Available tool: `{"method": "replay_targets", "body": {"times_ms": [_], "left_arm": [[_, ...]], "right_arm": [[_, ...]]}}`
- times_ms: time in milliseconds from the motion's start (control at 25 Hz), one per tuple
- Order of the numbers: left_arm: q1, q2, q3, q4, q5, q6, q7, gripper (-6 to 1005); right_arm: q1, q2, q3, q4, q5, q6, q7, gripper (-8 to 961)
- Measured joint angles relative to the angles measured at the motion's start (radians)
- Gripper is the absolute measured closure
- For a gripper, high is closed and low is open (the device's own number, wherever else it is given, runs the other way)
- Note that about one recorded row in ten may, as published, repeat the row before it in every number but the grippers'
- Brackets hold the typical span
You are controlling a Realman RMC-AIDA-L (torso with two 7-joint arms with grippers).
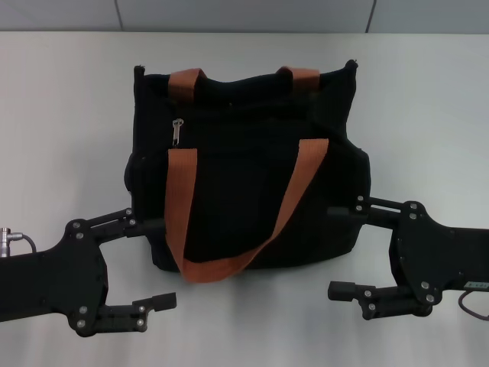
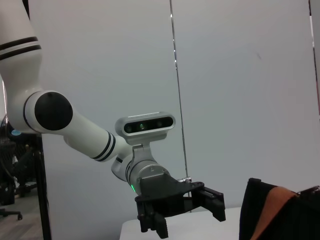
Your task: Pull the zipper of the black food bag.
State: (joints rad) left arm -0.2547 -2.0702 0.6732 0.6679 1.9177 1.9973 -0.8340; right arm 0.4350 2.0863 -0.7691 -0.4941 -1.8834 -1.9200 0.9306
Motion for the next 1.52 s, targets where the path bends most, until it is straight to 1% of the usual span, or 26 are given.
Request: {"method": "replay_targets", "body": {"times_ms": [520,560,600,680,720,760,800,840,880,920,960,1000,1080,1120,1160,1200,1240,1280,1320,1440,1480,1520], "left_arm": [[0.008,0.001,-0.013,-0.030,-0.017,0.000,0.043,187],[0.025,0.004,-0.095,-0.030,-0.023,-0.009,0.076,187],[0.031,0.004,-0.138,-0.031,-0.023,-0.019,0.087,187],[0.031,0.004,-0.138,-0.031,-0.023,-0.019,0.087,187],[0.035,0.004,-0.189,-0.032,-0.024,-0.036,0.099,187],[0.035,0.004,-0.189,-0.032,-0.024,-0.036,0.099,187],[0.041,0.001,-0.317,-0.058,-0.024,-0.112,0.163,188],[0.041,0.001,-0.317,-0.058,-0.024,-0.112,0.163,188],[0.037,0.000,-0.374,-0.097,-0.024,-0.182,0.226,188],[0.037,0.000,-0.374,-0.097,-0.024,-0.182,0.226,188],[0.027,0.000,-0.430,-0.162,-0.026,-0.276,0.323,188],[0.021,-0.001,-0.439,-0.198,-0.027,-0.300,0.380,188],[0.015,-0.004,-0.440,-0.235,-0.028,-0.312,0.462,188],[0.015,-0.004,-0.440,-0.235,-0.028,-0.312,0.462,188],[0.005,-0.007,-0.440,-0.302,-0.028,-0.330,0.600,188],[-0.004,-0.007,-0.443,-0.350,-0.028,-0.338,0.674,188],[-0.004,-0.007,-0.443,-0.350,-0.028,-0.338,0.674,188],[-0.014,-0.007,-0.445,-0.389,-0.028,-0.344,0.729,188],[-0.014,-0.007,-0.445,-0.389,-0.028,-0.344,0.729,189],[-0.036,-0.009,-0.457,-0.467,-0.030,-0.372,0.850,189],[-0.051,-0.009,-0.501,-0.524,-0.034,-0.397,0.930,189],[-0.051,-0.009,-0.501,-0.524,-0.034,-0.397,0.930,189]], "right_arm": [[-0.001,0.000,-0.001,0.003,0.018,-0.001,-0.002,114],[-0.003,0.000,-0.001,0.003,0.024,-0.003,-0.002,114],[-0.005,0.000,-0.001,0.003,0.030,-0.004,-0.002,114],[-0.009,0.000,-0.001,0.003,0.041,-0.008,-0.002,114],[-0.009,0.000,-0.001,0.003,0.041,-0.008,-0.002,114],[-0.009,0.000,-0.001,0.003,0.041,-0.009,-0.002,114],[-0.009,0.000,-0.001,0.003,0.041,-0.010,-0.003,114],[-0.007,0.000,-0.001,0.003,0.041,-0.010,-0.003,114],[-0.006,0.000,-0.001,0.003,0.041,-0.011,-0.003,114],[-0.003,0.000,-0.001,0.004,0.041,-0.011,-0.003,114],[-0.001,0.000,-0.001,0.006,0.041,-0.011,-0.003,114],[0.001,0.000,-0.001,0.008,0.042,-0.011,-0.003,114],[0.004,0.000,-0.008,0.010,0.058,-0.011,-0.002,113],[0.004,0.000,-0.008,0.010,0.058,-0.011,-0.002,113],[0.004,0.000,-0.010,0.010,0.063,-0.011,-0.002,113],[0.004,0.000,-0.011,0.010,0.067,-0.013,0.001,113],[0.004,0.000,-0.011,0.010,0.067,-0.013,0.001,113],[0.005,-0.001,-0.010,0.010,0.067,-0.014,0.004,113],[0.005,-0.001,-0.010,0.010,0.067,-0.014,0.004,113],[0.005,-0.001,-0.011,0.009,0.067,-0.015,0.005,113],[0.006,-0.001,-0.011,0.009,0.067,-0.017,0.006,114],[0.006,-0.001,-0.011,0.009,0.067,-0.017,0.006,114]]}}
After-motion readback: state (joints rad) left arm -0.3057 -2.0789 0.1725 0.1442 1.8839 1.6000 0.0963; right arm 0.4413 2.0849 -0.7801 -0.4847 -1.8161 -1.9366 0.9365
